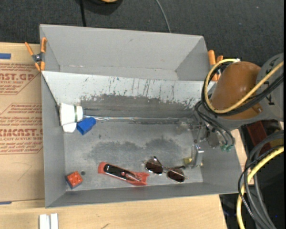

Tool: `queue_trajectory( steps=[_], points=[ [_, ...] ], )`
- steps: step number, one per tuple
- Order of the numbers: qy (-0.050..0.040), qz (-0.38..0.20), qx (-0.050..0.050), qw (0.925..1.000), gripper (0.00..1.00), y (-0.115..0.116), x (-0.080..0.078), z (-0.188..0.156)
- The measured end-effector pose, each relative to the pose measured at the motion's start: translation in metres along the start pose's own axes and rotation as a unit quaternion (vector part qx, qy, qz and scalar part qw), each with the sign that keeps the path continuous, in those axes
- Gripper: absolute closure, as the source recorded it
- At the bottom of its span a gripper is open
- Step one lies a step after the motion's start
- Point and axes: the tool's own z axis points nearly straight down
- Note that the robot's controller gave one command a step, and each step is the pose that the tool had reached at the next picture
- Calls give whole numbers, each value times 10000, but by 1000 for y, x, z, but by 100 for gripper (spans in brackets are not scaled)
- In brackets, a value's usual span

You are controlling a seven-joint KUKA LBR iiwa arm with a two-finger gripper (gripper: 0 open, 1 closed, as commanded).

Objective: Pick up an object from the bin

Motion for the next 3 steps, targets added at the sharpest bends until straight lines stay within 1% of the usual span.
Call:
queue_trajectory(
  steps=[1,2,3],
  points=[
    [-35,-129,8,9999,0,1,25,49],
    [-61,-187,14,9998,0,8,38,70],
    [-91,-193,17,9998,0,22,38,67]
  ],
)
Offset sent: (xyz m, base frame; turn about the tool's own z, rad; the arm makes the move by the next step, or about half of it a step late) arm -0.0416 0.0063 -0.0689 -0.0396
